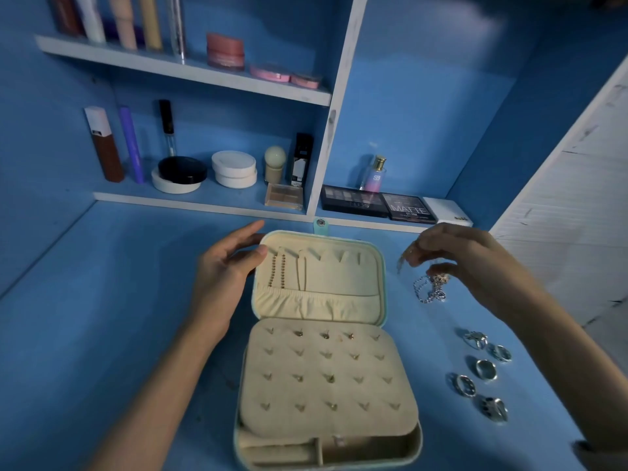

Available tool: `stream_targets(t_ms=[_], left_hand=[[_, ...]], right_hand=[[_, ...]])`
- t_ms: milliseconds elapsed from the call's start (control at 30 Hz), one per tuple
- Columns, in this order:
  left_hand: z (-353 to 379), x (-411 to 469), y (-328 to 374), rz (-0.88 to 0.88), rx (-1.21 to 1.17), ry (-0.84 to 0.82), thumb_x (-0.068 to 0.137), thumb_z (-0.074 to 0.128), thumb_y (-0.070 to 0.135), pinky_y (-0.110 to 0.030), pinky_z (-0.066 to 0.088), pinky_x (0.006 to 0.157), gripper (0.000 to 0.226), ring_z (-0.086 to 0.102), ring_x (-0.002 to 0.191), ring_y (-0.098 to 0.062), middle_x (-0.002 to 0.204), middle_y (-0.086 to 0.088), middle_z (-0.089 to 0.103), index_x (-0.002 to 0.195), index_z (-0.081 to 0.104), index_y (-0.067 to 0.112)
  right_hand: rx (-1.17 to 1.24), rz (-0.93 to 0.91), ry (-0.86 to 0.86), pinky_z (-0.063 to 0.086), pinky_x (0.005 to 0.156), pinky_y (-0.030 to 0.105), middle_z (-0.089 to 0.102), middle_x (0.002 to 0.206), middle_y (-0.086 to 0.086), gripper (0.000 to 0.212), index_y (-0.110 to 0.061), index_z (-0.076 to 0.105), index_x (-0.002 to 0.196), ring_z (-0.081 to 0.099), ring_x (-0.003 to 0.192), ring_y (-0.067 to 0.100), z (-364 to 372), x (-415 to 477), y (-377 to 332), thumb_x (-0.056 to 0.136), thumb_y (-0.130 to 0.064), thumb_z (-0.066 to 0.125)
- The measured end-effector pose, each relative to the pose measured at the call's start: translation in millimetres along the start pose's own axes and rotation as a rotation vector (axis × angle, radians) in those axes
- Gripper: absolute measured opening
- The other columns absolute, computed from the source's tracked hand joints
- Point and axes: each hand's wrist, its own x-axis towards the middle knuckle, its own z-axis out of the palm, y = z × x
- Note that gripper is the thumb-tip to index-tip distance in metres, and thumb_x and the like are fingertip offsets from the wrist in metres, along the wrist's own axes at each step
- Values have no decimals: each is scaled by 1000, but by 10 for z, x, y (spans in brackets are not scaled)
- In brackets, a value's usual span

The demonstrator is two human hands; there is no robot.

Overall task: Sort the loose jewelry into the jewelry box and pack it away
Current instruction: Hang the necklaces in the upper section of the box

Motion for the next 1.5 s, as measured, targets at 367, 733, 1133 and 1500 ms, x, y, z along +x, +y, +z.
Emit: stream_targets(t_ms=[367, 733, 1133, 1500], left_hand=[[-2, 0, -2, 7, 7, 2, 88, 58, 0, -15, 53, 74, 38, 67, 83, 0, 93, 10, 70, 105, 64, 33], [0, 3, -4, 7, -1, 0, 88, 57, -1, -15, 53, 72, 38, 67, 83, 0, 94, 8, 69, 103, 64, 34], [-7, 0, -5, 7, 4, -1, 88, 58, 0, -19, 52, 78, 38, 67, 86, -1, 97, 6, 69, 104, 64, 34], [0, 2, -8, 0, -7, 5, 87, 60, 0, -19, 49, 81, 37, 66, 88, -1, 97, 7, 69, 106, 65, 31]], right_hand=[[202, -12, 58, 44, 59, 26, 60, 66, 13, 10, -9, 63, 82, 57, 59, 21, 67, -10, -64, 88, -9, 56], [350, 77, -33, 44, 55, 23, 54, 66, 7, 21, -12, 63, 101, 48, 56, 18, 58, -40, -125, 84, -2, 56], [-607, -312, 14, 44, 61, 14, 65, 75, -14, 50, -41, 53, 106, 56, 67, 7, 29, -97, -202, 80, 0, 64], [-290, -392, -196, 49, 66, 21, 72, 76, 0, 43, -27, 59, 112, 60, 64, 16, 393, -85, -673, 81, 2, 66]])
